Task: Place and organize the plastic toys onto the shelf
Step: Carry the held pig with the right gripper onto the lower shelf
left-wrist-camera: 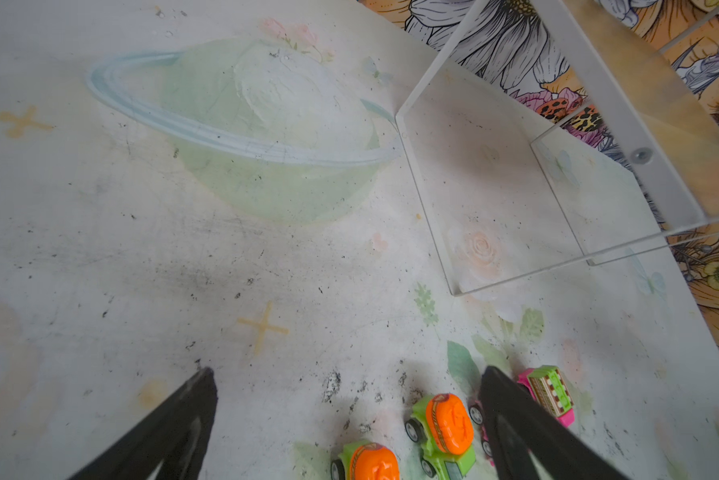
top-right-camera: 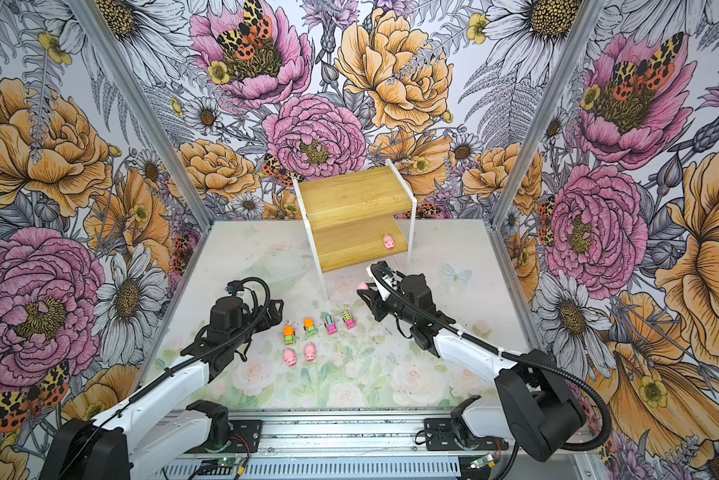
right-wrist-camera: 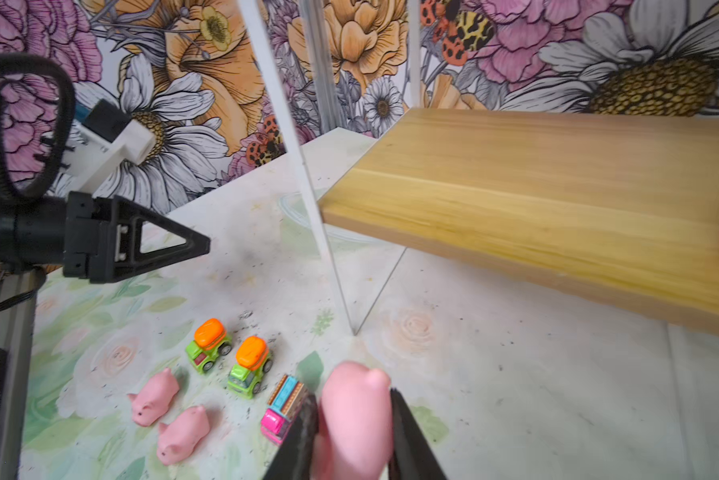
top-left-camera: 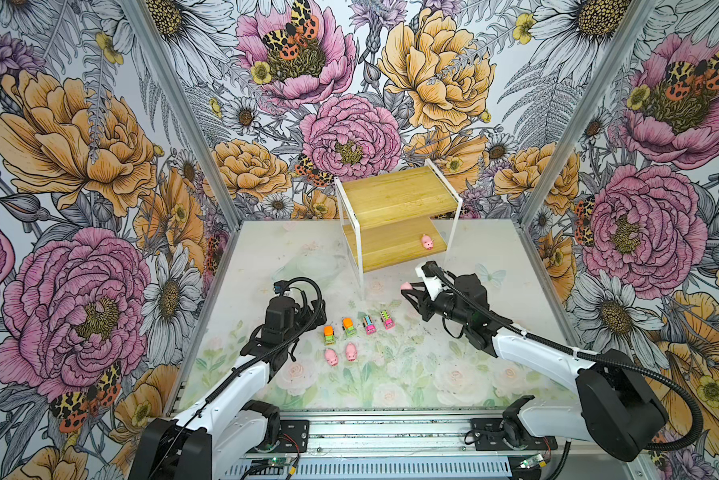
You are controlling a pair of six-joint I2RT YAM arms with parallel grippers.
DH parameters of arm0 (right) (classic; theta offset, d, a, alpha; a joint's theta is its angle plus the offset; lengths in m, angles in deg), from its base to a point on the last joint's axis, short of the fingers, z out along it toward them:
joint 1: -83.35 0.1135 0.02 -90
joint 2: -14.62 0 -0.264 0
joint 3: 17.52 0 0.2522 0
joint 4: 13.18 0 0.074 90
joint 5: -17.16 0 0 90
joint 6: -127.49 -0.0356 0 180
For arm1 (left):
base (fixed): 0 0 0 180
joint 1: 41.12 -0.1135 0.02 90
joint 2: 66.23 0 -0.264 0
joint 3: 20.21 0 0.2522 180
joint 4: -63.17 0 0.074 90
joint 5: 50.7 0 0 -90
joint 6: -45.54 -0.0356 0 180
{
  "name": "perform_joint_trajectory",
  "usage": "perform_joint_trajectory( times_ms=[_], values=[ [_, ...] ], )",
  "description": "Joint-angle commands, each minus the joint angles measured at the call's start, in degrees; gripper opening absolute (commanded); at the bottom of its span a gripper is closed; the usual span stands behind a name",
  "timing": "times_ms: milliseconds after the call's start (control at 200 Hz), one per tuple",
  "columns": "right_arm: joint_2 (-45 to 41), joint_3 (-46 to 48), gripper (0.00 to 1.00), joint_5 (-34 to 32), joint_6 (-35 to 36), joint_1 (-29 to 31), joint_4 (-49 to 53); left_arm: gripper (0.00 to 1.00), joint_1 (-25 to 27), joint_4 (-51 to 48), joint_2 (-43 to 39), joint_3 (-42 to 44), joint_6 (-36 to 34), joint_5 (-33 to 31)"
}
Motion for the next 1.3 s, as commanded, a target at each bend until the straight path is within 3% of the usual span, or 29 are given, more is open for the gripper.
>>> perform_joint_trajectory(
  times_ms=[0,370,1296],
  values=[
    [2.19,-5.29,0.29,1.91,2.75,-2.99,3.10,0.99,-0.65,1.27,0.27,-0.79,-0.14,0.86],
    [13.14,-17.01,0.30,-0.99,2.46,-5.41,3.21,0.99,-0.69,-0.22,-1.29,-1.18,-0.60,0.50],
    [21.47,-23.71,0.29,-3.08,3.38,-7.72,0.32,0.99,-1.01,-0.90,-0.51,-2.24,-0.87,0.10]
  ],
)
